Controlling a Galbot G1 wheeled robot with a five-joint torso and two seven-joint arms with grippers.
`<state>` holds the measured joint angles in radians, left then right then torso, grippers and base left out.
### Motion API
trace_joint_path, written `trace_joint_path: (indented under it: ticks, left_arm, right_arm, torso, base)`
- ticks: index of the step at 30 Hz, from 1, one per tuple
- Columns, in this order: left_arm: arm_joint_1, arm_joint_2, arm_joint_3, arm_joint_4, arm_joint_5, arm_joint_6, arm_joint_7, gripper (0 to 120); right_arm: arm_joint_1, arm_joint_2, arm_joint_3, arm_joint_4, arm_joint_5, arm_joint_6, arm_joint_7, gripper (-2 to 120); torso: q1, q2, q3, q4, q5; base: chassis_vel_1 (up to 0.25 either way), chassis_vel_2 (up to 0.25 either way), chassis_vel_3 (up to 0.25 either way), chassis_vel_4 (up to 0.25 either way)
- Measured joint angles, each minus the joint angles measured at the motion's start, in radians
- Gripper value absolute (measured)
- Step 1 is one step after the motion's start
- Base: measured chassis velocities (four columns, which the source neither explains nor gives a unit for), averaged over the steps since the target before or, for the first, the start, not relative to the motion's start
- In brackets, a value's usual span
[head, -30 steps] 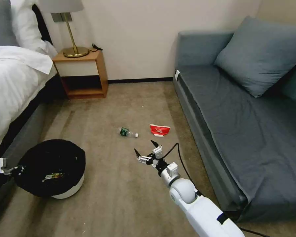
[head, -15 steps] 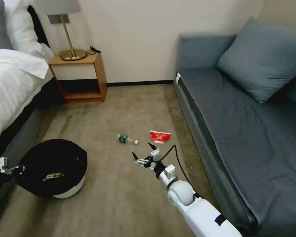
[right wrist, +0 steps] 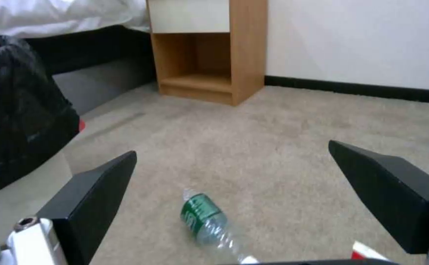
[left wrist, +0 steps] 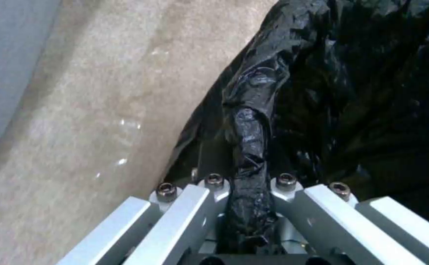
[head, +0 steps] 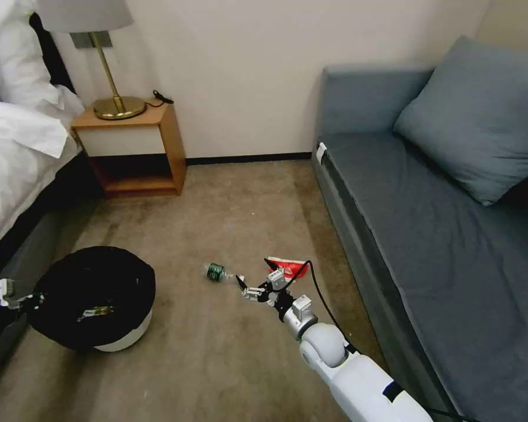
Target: Pick up the trash bin, then pick up the garbage on the floor and place it into the trash bin.
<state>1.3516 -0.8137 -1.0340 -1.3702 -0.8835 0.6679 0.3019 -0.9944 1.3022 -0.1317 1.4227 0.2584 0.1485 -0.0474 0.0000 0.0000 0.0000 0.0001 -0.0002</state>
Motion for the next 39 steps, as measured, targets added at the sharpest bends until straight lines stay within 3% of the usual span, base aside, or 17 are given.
trace_joint_path:
  ticks: [8, 9, 10, 12, 15, 20, 25, 30, 33, 39]
  left_arm:
    - [0.007, 0.0, -0.015, 0.0, -0.002, 0.0, 0.001, 4]
    - [0.008, 0.0, -0.019, 0.0, -0.003, 0.0, 0.001, 4]
    - [0.016, -0.002, -0.025, -0.004, -0.003, 0.0, 0.001, 4]
    - [0.018, -0.003, -0.027, -0.006, -0.003, 0.0, 0.001, 4]
    - [0.03, -0.01, -0.033, -0.012, 0.002, 0.0, 0.001, 4]
    - [0.031, -0.013, -0.034, -0.013, 0.006, -0.001, 0.002, 4]
    - [0.029, -0.019, -0.029, -0.016, 0.009, -0.001, 0.002, 4]
    - [0.037, -0.028, -0.03, -0.027, 0.015, -0.001, 0.001, 4]
    - [0.042, -0.03, -0.033, -0.033, 0.017, 0.0, 0.001, 4]
    - [0.048, -0.029, -0.039, -0.04, 0.017, 0.001, 0.0, 4]
  right_arm:
    - [-0.001, -0.015, -0.007, -0.005, -0.036, -0.045, -0.005, 100]
    - [-0.003, -0.032, -0.008, -0.001, -0.053, -0.079, -0.012, 100]
    - [0.003, -0.077, -0.009, 0.012, -0.088, -0.17, -0.047, 100]
    - [0.007, -0.088, -0.01, 0.015, -0.096, -0.197, -0.061, 100]
    - [0.075, -0.16, -0.031, -0.004, -0.142, -0.339, -0.147, 100]
    - [0.234, -0.188, -0.092, -0.102, -0.127, -0.411, -0.233, 100]
    - [0.357, -0.151, -0.147, -0.242, -0.122, -0.417, -0.308, 100]
    - [0.415, -0.075, -0.165, -0.414, -0.182, -0.394, -0.36, 100]
    - [0.422, -0.064, -0.175, -0.447, -0.204, -0.387, -0.371, 100]
    - [0.428, -0.055, -0.189, -0.509, -0.259, -0.369, -0.387, 83]
  torso:
    - [0.0, 0.0, 0.0, -0.0001, 0.0003]
    - [0.0, 0.0, 0.0, -0.0002, 0.0002]
    - [0.0, 0.0, 0.0, -0.0004, 0.0002]
    - [0.0, 0.0, 0.0, -0.0005, 0.0002]
    - [0.0, 0.0, 0.0, -0.0001, 0.0002]
    - [0.0, 0.0, 0.0, 0.0001, 0.0002]
    - [0.0, 0.0, 0.0, 0.0002, 0.0002]
    - [0.0, 0.0, 0.0, 0.0001, 0.0003]
    - [0.0, 0.0, 0.0, 0.0002, 0.0001]
    - [0.0, 0.0, 0.0, -0.0002, 0.0001]
  base:
    - [-0.179, 0.186, 0.174, -0.191]
    - [-0.147, 0.192, 0.147, -0.142]
    - [-0.11, 0.057, 0.082, -0.092]
    - [-0.051, 0.057, 0.082, -0.092]
    - [-0.006, -0.02, -0.009, 0.007]
    - [0.018, -0.033, -0.028, 0.025]
    - [0.0, 0.0, 0.0, 0.0]
    - [0.0, 0.0, 0.0, 0.0]
    - [0.0, 0.0, 0.0, 0.0]
    - [0.0, 0.0, 0.0, 0.0]
